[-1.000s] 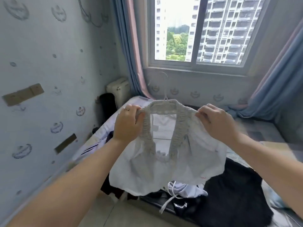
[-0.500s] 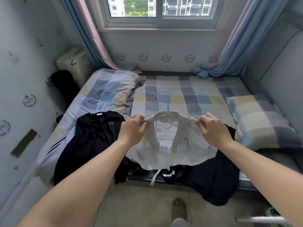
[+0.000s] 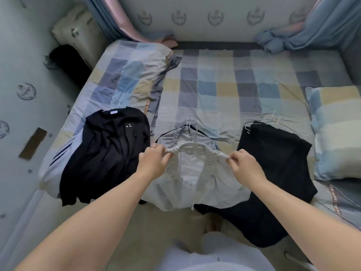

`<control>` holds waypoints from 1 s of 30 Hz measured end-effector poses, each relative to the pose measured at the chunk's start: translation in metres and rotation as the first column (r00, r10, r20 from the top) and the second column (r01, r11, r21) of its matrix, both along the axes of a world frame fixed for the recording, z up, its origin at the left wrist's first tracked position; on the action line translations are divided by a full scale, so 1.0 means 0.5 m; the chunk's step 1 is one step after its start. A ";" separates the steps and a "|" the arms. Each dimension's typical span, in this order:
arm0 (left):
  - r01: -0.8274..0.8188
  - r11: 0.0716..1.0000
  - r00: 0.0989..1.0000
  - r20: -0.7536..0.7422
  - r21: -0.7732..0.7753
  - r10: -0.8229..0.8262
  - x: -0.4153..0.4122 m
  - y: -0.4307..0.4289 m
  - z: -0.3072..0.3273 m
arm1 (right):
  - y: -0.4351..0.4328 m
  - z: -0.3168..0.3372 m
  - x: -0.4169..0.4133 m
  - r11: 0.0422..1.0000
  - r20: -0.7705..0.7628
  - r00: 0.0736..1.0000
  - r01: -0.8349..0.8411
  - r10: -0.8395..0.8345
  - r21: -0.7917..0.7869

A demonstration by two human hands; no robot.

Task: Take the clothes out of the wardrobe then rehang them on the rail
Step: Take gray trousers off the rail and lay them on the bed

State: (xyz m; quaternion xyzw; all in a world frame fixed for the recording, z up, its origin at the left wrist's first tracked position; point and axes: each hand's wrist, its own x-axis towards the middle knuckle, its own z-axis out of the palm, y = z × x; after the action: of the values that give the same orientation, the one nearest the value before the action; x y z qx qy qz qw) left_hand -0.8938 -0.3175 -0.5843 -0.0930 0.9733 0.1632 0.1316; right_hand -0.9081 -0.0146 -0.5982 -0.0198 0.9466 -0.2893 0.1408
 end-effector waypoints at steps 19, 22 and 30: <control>-0.213 0.976 0.967 0.134 -0.054 0.218 -0.354 -0.039 -0.349 | -0.111 -0.346 -0.403 0.979 0.208 0.974 -0.122 0.087 0.162; -0.186 0.982 0.967 0.168 -0.041 0.190 -0.416 -0.062 -0.443 | -0.139 -0.422 -0.453 0.976 0.238 0.969 -0.117 0.071 0.185; -0.183 0.983 0.963 0.203 0.008 0.178 -0.549 -0.102 -0.657 | -0.187 -0.611 -0.546 0.978 0.302 0.953 -0.062 -0.002 0.199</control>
State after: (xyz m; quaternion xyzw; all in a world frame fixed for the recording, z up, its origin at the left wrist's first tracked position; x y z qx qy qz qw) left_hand -1.1683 -0.3684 -0.9127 -0.1956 0.9403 0.1772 0.2151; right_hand -1.1811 -0.1081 -0.9035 0.0247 0.9386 -0.1870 0.2889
